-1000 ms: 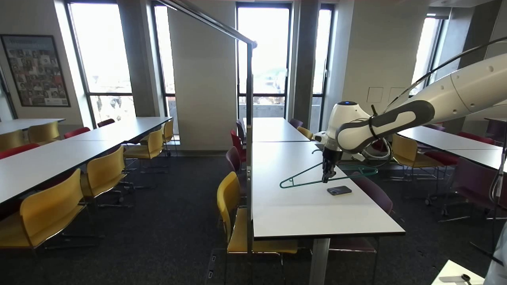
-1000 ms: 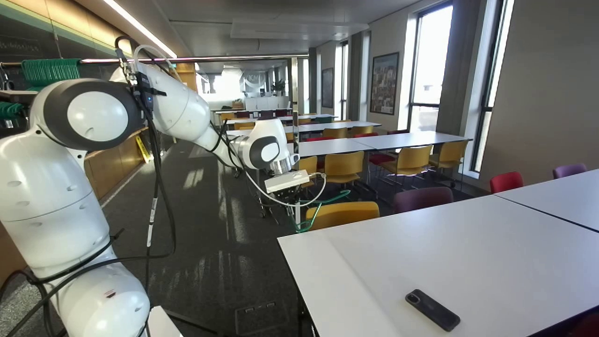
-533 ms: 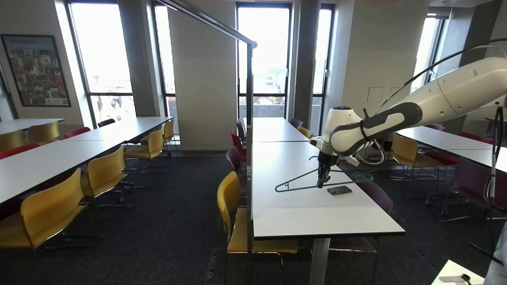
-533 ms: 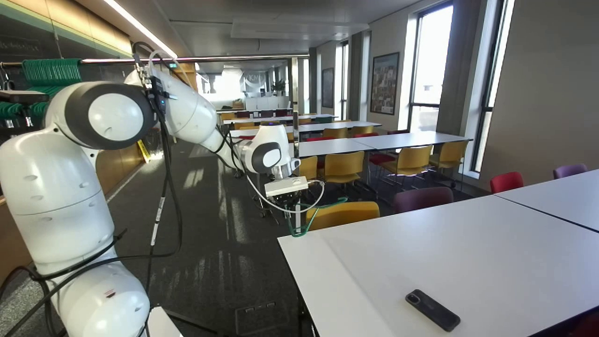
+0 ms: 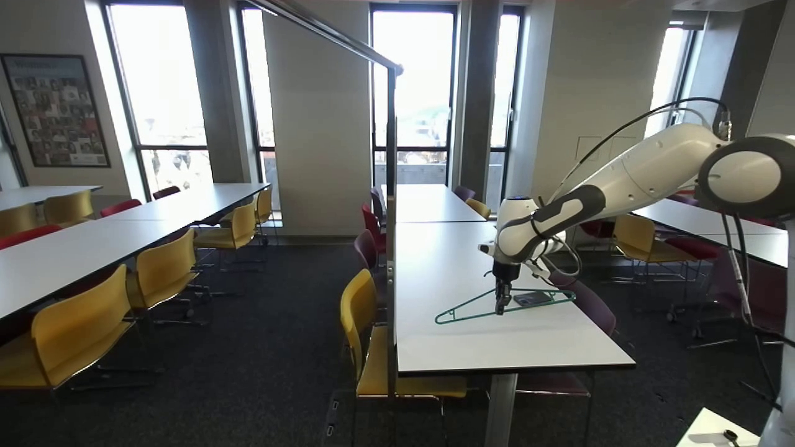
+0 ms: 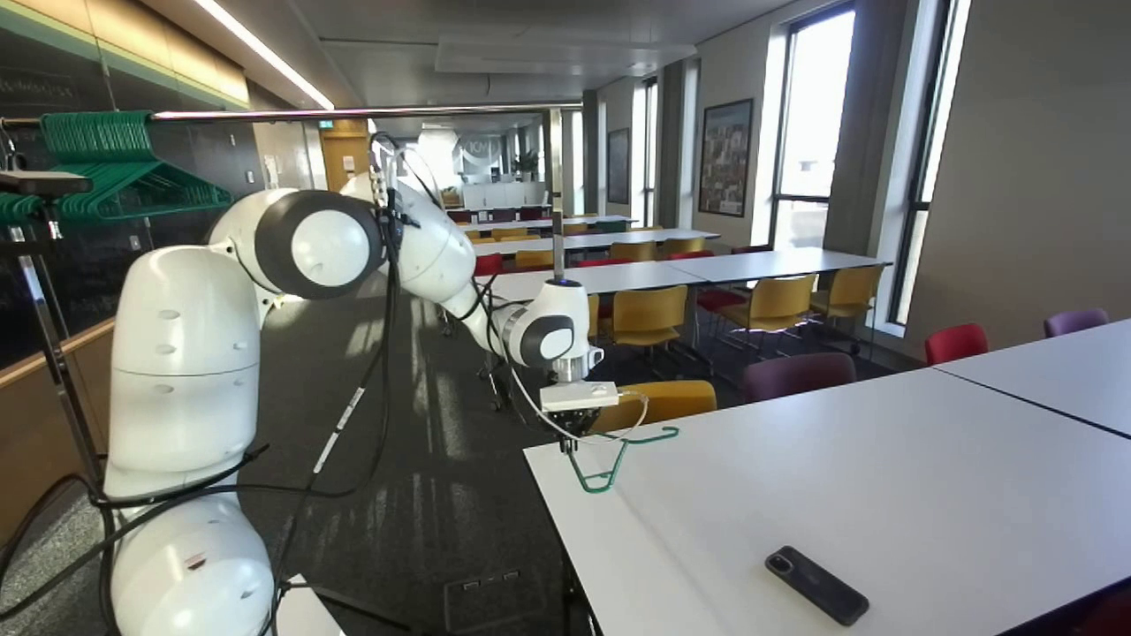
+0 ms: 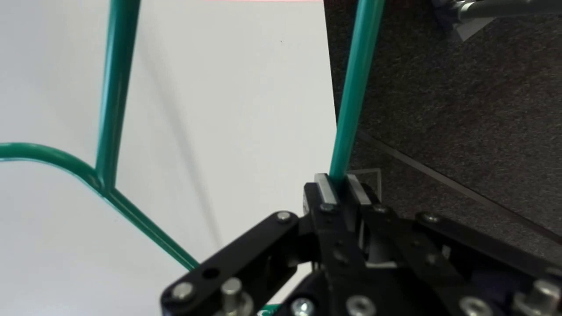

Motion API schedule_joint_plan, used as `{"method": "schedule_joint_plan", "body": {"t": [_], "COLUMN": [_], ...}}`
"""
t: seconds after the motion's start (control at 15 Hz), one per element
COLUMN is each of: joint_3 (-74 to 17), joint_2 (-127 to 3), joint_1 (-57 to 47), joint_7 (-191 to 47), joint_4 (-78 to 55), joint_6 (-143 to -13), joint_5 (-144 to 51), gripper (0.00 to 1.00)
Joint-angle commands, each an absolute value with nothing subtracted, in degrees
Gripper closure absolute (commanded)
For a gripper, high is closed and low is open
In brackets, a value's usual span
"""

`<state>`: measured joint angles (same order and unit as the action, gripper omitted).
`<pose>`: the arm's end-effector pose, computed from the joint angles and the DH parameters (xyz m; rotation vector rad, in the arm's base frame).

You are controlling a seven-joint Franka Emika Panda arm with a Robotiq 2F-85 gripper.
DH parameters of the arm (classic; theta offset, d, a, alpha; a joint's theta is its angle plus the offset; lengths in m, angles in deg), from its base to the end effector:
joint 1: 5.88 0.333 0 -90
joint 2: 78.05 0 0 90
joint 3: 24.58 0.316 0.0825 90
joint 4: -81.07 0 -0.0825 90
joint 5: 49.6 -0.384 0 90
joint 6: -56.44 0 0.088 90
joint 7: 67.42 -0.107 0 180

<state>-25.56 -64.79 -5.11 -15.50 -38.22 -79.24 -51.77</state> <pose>0.5852 -0.0015 0.3207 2.8405 1.3315 0.0931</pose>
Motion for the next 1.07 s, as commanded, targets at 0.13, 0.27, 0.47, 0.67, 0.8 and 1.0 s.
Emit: {"method": "schedule_joint_plan", "body": {"t": [0.13, 0.27, 0.47, 0.67, 0.8, 1.0], "joint_3": [-23.9, -24.4, -24.3, -23.9, -23.8, -23.7], "joint_2": [-57.8, -55.2, -52.0, -49.9, -48.7, -47.1], "joint_1": [-9.8, -10.6, -11.6, -11.9, -11.6, -11.3], "joint_7": [-11.6, -12.8, -13.4, -13.6, -13.8, -14.3], "joint_4": [-31.7, -30.5, -28.8, -27.4, -26.6, -25.7], "joint_6": [-76.8, -77.0, -77.4, -77.7, -77.7, -77.5], "joint_5": [-52.0, -50.8, -50.1, -49.4, -48.6, -47.3], "gripper": [0.97, 0.97, 0.97, 0.97, 0.97, 0.97]}}
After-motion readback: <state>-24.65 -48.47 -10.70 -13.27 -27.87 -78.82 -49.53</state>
